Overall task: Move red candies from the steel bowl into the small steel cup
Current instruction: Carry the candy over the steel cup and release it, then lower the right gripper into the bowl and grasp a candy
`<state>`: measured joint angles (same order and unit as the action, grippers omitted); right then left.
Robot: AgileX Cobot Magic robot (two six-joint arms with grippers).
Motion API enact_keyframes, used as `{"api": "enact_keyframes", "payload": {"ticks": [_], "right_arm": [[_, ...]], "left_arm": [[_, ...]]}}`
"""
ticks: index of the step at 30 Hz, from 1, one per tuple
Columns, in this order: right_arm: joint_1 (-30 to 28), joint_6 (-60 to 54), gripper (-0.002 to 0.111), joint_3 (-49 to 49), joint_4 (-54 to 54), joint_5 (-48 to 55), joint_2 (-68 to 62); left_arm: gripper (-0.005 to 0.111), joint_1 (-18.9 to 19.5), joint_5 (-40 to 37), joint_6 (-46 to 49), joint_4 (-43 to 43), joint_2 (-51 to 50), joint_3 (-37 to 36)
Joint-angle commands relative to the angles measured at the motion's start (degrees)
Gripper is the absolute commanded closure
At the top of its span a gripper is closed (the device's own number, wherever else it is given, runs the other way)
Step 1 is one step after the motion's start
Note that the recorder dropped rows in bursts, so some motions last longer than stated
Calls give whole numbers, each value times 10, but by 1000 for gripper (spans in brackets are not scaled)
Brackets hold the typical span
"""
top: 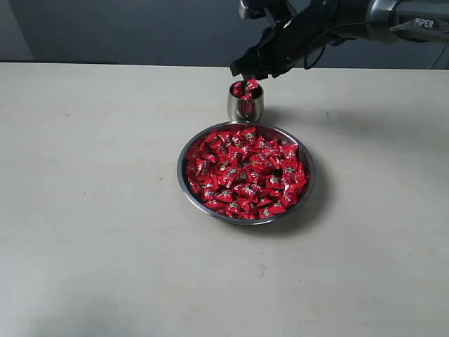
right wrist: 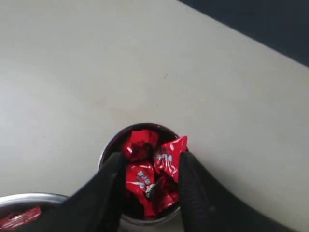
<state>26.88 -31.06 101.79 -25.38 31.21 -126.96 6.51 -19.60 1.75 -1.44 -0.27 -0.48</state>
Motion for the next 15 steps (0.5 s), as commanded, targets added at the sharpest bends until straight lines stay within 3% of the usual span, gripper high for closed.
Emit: {"api": "enact_keyframes", "payload": {"ticks": [1, 9, 15], "right_arm": [[-4, 14, 73, 2, 7, 25, 36], [-4, 27, 73, -6, 12, 180, 65], [-4, 25, 73, -151, 16, 109, 116]], "left_arm": [[106, -3, 3, -1, -1, 3, 5], [106, -3, 3, -1, -1, 3, 5], [106, -3, 3, -1, -1, 3, 5]]}}
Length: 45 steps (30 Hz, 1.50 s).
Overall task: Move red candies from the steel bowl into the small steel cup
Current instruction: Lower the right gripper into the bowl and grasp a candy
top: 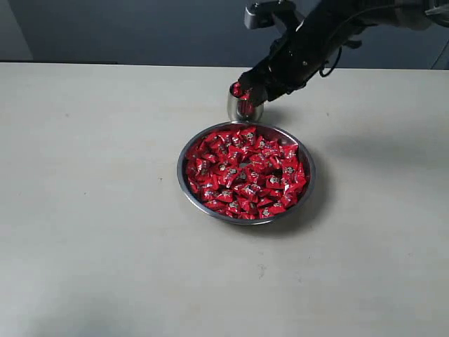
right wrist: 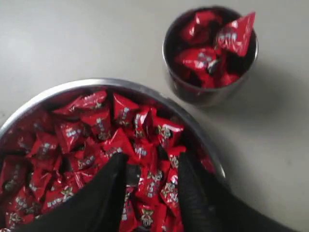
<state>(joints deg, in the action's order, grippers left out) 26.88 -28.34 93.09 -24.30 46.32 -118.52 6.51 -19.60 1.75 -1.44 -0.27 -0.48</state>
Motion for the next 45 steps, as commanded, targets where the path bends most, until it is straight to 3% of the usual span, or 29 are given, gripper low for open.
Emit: {"api": "enact_keyframes", "payload": {"ticks": [1, 7, 19, 25, 39, 42, 45], "right_arm": [[-1, -7, 73, -96, 5, -60, 43], [37, -82, 73, -175, -30, -111, 61], [142, -146, 73, -181, -41, -111, 49], [149, -144, 56, -181, -25, -139, 34], [149, -51, 56, -181, 80, -190, -11], [149, -51, 63, -181, 83, -195, -17], [149, -51, 86, -181, 83, -202, -17]], "left_arm": [[106, -3, 3, -1, -1, 3, 5], [106, -3, 3, -1, -1, 3, 5], [106, -3, 4, -1, -1, 3, 5], [106, -3, 4, -1, -1, 3, 5], [106, -3, 4, -1, -1, 3, 5], [106, -3, 4, -1, -1, 3, 5], [106, -3, 4, -1, -1, 3, 5]]}}
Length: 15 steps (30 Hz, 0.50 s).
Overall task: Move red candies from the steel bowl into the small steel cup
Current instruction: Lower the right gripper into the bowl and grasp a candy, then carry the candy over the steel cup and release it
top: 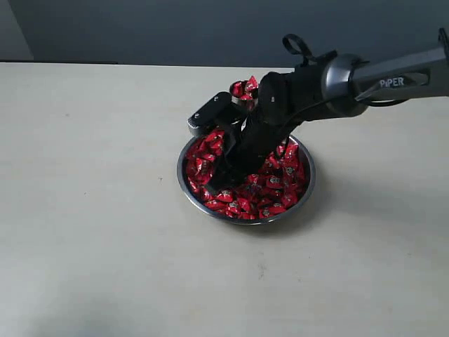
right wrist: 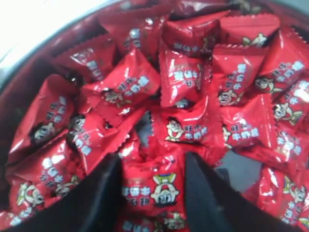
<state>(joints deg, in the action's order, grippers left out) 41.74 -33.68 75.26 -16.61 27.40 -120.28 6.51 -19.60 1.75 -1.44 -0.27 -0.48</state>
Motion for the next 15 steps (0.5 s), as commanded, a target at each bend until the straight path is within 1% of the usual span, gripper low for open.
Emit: {"api": "enact_keyframes", "payload": {"ticks": [1, 2, 3, 15], "right_arm": [[0, 2, 96, -1, 6, -13, 2], [0, 2, 105, -1, 6, -13, 5], [0, 4, 108, 0, 6, -13, 7], [-3, 13, 108, 0, 6, -20, 98]], "left_arm": [[106, -3, 4, -1, -1, 3, 5], [106, -3, 4, -1, -1, 3, 5], [106, -3, 4, -1, -1, 3, 5], [106, -3, 3, -1, -1, 3, 5]]}}
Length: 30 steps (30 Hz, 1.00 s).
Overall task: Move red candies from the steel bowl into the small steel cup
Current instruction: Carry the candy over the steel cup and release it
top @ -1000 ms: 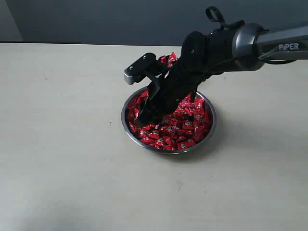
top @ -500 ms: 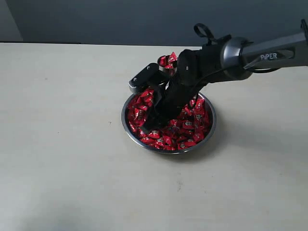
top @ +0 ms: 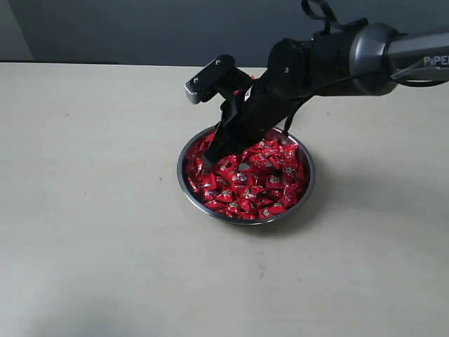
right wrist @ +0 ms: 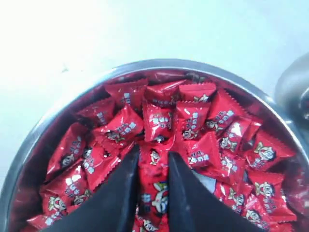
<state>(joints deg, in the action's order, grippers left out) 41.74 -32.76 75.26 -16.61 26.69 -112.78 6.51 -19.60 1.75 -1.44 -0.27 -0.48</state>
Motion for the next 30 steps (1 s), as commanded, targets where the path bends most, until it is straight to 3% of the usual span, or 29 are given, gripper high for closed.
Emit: {"api": "enact_keyframes", "payload": {"ticks": [1, 5, 10, 22, 30], "right_arm": [[-6, 7, 108, 0, 6, -23, 24], [-60, 45, 108, 7, -1, -119, 23], [-109, 45, 108, 91, -30, -96, -19], [-124, 45, 108, 251, -33, -27, -158], [-124, 45, 108, 273, -33, -21, -188]], "left_arm": [[106, -3, 3, -1, -1, 3, 5], [106, -3, 3, -1, -1, 3, 5], [106, -3, 3, -1, -1, 3, 5], [106, -3, 3, -1, -1, 3, 5], [106, -3, 4, -1, -1, 3, 5]]}}
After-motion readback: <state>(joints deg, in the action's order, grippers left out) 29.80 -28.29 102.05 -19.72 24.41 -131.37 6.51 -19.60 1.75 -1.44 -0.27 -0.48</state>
